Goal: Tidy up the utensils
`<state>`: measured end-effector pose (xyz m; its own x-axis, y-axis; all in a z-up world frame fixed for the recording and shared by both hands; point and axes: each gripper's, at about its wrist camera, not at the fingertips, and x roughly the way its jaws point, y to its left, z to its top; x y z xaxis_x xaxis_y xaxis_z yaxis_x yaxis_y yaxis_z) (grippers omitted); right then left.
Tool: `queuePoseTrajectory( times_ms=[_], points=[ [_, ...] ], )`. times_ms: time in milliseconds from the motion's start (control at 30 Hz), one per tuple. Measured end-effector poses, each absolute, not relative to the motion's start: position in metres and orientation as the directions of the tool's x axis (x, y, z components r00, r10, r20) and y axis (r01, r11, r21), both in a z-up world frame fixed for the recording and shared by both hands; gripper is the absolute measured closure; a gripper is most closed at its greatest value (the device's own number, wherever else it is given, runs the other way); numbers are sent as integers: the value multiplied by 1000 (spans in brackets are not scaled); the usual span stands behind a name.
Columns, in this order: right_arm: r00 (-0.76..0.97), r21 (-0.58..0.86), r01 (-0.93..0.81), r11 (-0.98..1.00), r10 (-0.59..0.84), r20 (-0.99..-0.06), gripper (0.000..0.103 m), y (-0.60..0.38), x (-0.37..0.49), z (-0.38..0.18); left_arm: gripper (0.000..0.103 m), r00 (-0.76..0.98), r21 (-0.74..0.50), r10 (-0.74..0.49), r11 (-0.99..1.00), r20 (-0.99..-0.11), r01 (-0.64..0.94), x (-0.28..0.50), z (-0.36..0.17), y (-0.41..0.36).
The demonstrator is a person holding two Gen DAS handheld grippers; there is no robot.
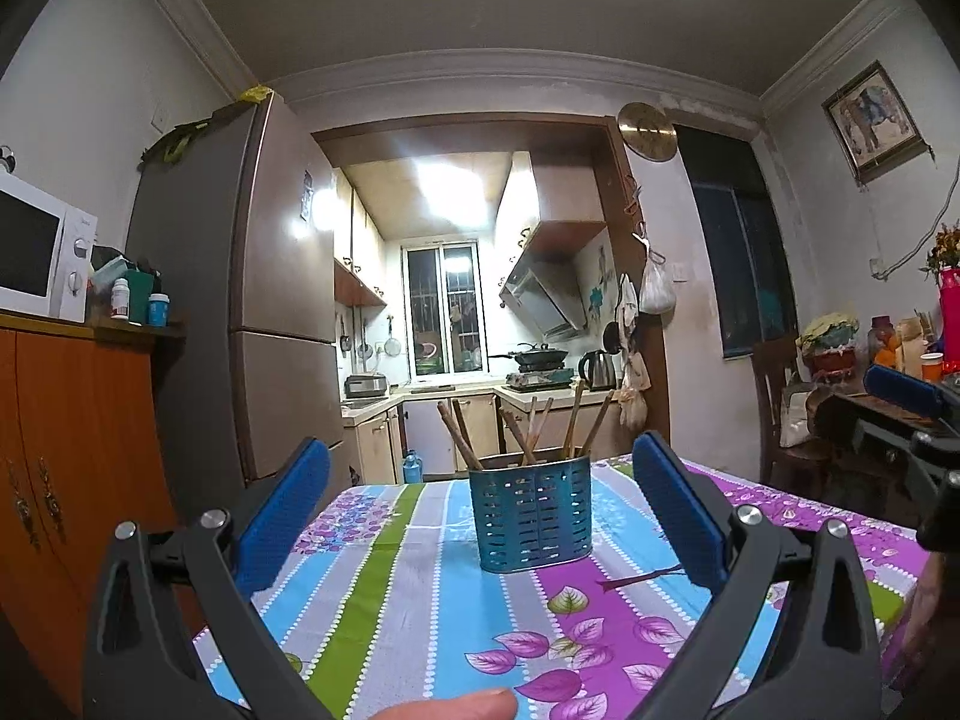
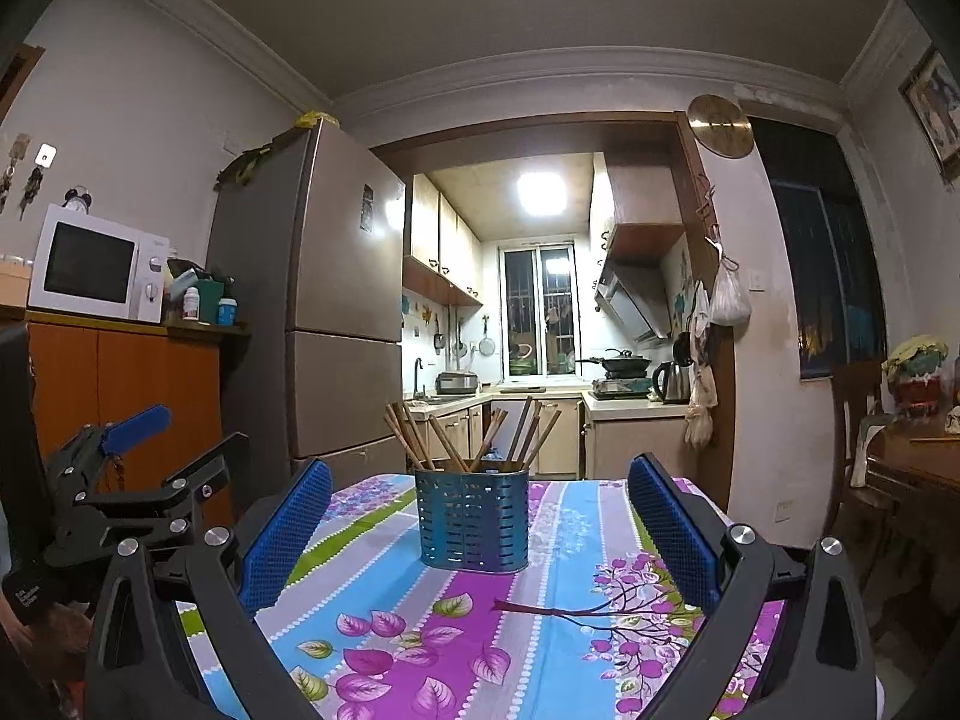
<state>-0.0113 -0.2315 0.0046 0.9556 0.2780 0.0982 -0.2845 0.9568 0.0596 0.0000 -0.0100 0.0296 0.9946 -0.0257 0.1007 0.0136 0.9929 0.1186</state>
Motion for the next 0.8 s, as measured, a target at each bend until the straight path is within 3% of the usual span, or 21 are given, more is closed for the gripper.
queuePoseTrajectory(
  times_ms=[467,800],
  points=[
    [952,59,-294,954,287,103,5,-235,-22,9,6,996,104,-22,995,86,13,-1,39,-12],
    [954,55,-293,955,288,83,5,-235,-20,12,5,999,93,-16,995,-29,18,22,31,-9]
  ],
)
